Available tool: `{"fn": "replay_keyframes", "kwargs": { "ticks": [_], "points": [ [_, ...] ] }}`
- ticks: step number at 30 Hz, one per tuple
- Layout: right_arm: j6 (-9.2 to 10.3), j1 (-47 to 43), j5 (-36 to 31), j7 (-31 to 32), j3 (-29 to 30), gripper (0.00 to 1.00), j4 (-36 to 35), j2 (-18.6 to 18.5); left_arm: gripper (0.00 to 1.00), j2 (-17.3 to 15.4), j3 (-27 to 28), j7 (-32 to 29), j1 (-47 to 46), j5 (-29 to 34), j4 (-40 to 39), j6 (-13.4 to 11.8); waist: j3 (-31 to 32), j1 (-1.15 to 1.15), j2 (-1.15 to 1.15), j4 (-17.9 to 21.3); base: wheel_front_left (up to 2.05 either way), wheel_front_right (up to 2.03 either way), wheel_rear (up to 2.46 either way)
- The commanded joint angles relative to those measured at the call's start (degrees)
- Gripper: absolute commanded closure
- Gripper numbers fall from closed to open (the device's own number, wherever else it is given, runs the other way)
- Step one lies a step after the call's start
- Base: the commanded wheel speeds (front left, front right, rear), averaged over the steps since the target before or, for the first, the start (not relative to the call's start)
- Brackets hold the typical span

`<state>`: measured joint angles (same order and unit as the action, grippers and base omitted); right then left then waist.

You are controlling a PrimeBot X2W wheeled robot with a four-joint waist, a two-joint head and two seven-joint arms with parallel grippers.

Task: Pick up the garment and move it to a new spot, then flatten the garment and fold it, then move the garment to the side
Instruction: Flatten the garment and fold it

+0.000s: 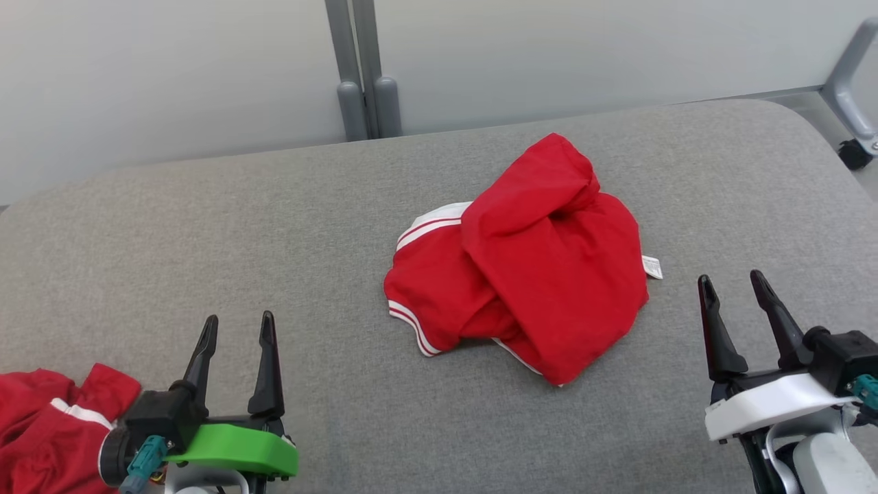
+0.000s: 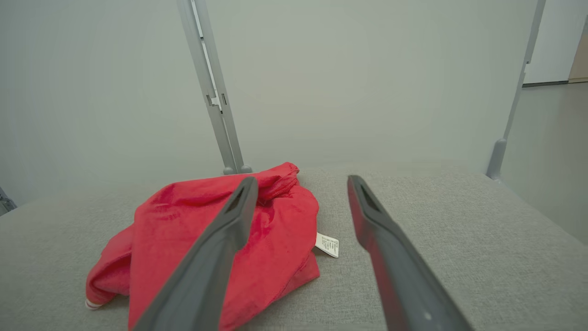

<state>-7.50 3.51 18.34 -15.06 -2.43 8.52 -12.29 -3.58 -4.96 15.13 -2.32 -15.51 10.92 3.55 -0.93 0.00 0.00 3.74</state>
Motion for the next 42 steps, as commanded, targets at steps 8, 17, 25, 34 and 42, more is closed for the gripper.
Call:
{"fn": "replay_keyframes", "kwargs": {
  "ticks": [8, 17, 25, 34, 42],
  "points": [
    [0.02, 0.4, -0.8, -0.1, -1.0, 0.0, -0.3, 0.1, 0.0, 0.1, -1.8, -2.7, -0.8, -2.5, 2.4, 1.0, -0.5, 0.0, 0.0, 0.8, 0.0, 0.0, 0.0],
    [0.02, 1.9, -0.2, -0.1, -2.3, 0.0, 0.4, -0.2, 0.0, 0.4, -12.8, -21.3, -5.6, -6.9, 7.4, 3.2, -2.8, 0.0, 0.0, 2.8, 0.0, 0.0, 0.0],
    [0.02, 4.1, 0.5, -0.1, -3.8, 0.0, 1.4, 0.3, 0.0, 0.5, -18.8, -31.5, -12.6, -7.8, 12.7, 3.7, -5.7, 0.0, 0.0, 7.0, 0.0, 0.0, 0.0],
    [0.02, 4.7, 0.8, -0.1, -3.8, 0.0, 2.7, 1.2, 0.0, 0.2, -20.4, -32.3, -20.3, -3.5, 19.8, -1.1, -6.8, 0.0, 0.0, 9.7, 0.0, 0.0, 0.0],
    [0.02, 4.6, 0.8, -0.1, -3.7, 0.0, 3.8, 1.5, 1.0, -1.2, -20.5, -29.3, -22.4, -4.7, 22.9, 0.8, -5.9, 0.0, 0.0, 9.6, 0.0, 0.0, 0.0]
  ]
}}
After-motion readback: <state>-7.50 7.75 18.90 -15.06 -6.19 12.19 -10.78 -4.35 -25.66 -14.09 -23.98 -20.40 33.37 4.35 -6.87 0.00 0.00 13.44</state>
